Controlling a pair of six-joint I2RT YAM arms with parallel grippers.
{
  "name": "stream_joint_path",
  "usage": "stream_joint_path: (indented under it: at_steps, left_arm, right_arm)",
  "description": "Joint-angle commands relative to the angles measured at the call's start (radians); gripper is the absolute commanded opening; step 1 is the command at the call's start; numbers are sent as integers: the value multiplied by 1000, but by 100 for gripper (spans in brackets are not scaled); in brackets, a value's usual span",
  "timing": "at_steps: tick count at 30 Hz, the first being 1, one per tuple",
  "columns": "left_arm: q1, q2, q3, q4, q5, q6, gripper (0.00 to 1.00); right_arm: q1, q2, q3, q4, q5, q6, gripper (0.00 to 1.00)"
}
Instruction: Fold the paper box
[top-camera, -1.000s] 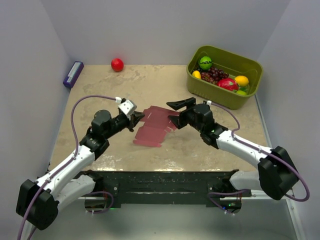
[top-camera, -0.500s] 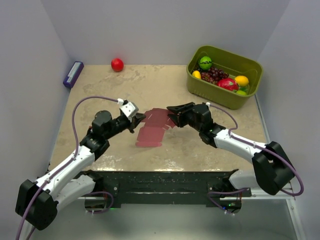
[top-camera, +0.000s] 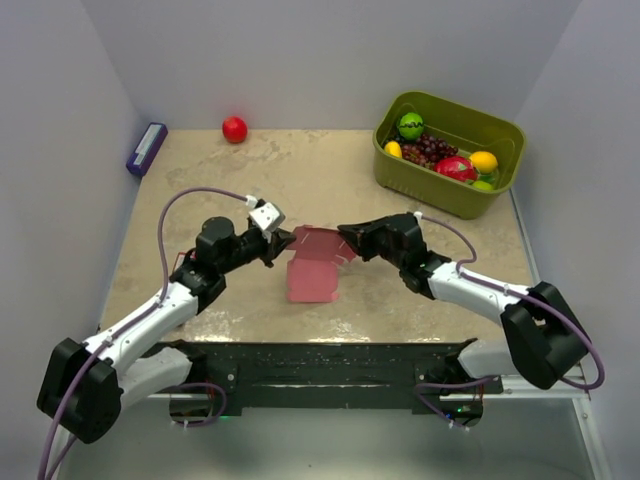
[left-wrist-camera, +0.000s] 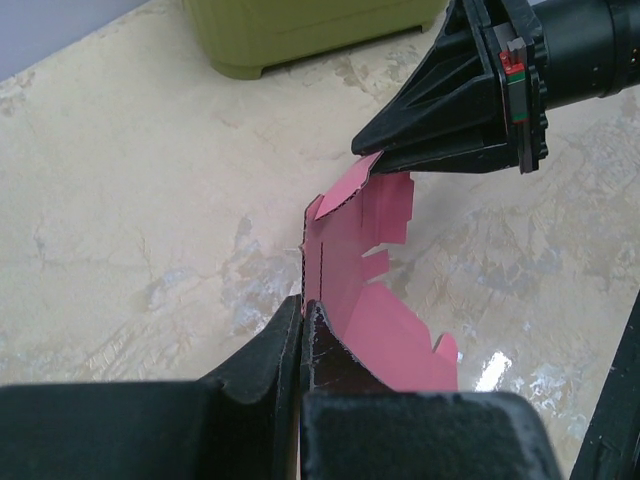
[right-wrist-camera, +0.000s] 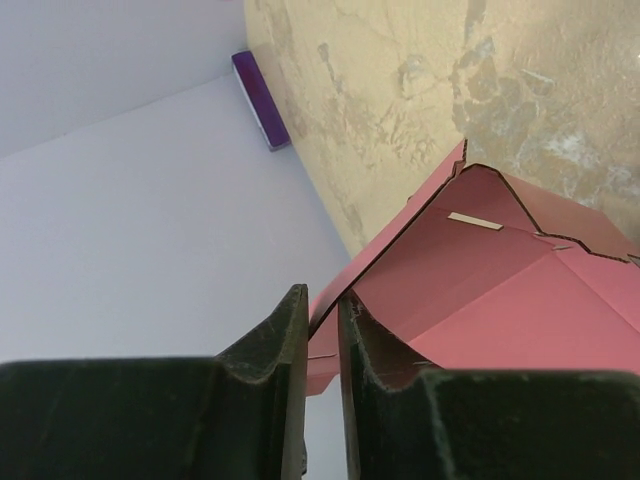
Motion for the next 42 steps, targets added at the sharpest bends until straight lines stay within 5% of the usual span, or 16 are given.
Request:
stream_joint_path:
  at_steps: [1,3,10,13,19,31,42]
  left_arm:
    - [8,58,44,5,23,-11,0]
    - [8,104,56,-8,26,-39,2]
    - [17,146,111,-94,5,-46,61]
    - [19,115,117,-103,-3,-43,68]
    - [50,58,125,-83,18,-24,67]
    - [34,212,203,-130,110,90,56]
    - [-19,281,220,-155,121,125,56]
  right_arm:
    - [3,20,-16,52,3,-19,5]
    - [5,40,-19,66,3,-17,0]
    - [3,92,-38,130,44,-2,0]
    - [3,97,-34,133,52,-14,0]
    - [3,77,-45,119,72,-34,0]
    - [3,63,-59,108,72,-45,0]
    - [5,68,-54,101,70,-45,0]
